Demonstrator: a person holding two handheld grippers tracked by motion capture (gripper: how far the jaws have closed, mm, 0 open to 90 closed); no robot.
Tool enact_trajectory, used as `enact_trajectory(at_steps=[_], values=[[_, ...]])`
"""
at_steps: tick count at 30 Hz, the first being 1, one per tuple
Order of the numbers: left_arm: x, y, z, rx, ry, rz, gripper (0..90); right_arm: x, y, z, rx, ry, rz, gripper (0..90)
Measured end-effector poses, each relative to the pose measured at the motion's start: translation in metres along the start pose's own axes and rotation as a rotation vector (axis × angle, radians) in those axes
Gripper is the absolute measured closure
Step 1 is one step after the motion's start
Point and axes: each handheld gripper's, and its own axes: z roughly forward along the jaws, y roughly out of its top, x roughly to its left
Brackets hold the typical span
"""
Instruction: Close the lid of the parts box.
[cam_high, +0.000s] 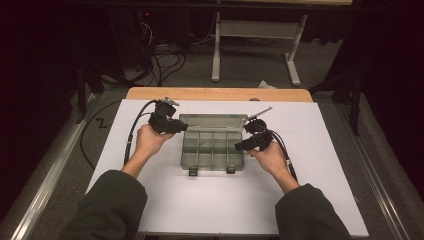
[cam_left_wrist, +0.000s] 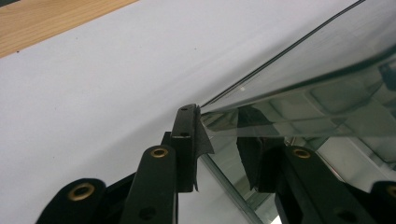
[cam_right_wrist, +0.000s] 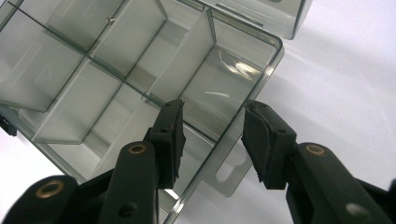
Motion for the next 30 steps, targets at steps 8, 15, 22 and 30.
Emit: enact_trajectory(at_steps=[8,15,22,30], values=[[0.0,0.0,0.0,0.001,0.001,-0.004,68.4,0.001,-0.002,-0.003,0.003,0.018,-0.007,57.3],[0.001,0.0,0.0,0.003,0.001,-0.01,68.6,0.003,-0.003,-0.007,0.004,0.027,-0.016,54.9],[0.0,0.0,-0.002,-0.002,0.001,-0.011,68.6,0.004,-0.006,-0.013,-0.013,0.035,-0.02,55.1],[-0.001,0.0,-0.004,0.0,-0.002,-0.007,68.8,-0.001,-0.012,-0.024,-0.053,0.021,-0.013,63.9]])
